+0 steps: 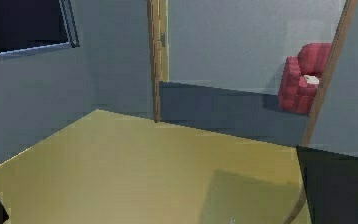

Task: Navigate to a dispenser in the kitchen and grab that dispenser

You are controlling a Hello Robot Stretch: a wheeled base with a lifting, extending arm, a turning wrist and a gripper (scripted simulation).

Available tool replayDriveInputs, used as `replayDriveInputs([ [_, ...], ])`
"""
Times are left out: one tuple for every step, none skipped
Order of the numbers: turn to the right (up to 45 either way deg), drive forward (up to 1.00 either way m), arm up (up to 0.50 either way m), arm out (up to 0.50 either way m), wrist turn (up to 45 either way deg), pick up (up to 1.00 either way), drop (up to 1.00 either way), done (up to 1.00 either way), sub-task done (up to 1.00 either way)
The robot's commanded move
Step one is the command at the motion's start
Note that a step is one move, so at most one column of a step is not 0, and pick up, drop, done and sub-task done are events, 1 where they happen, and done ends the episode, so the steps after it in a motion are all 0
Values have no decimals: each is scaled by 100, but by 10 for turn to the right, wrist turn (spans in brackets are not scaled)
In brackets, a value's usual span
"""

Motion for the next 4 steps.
replayDriveInputs([
  [0,0,0,20,0,0,0,0,0],
  [0,0,0,0,450,0,0,0,0],
  [0,0,0,0,450,0,0,0,0],
  [0,0,0,0,450,0,0,0,0],
])
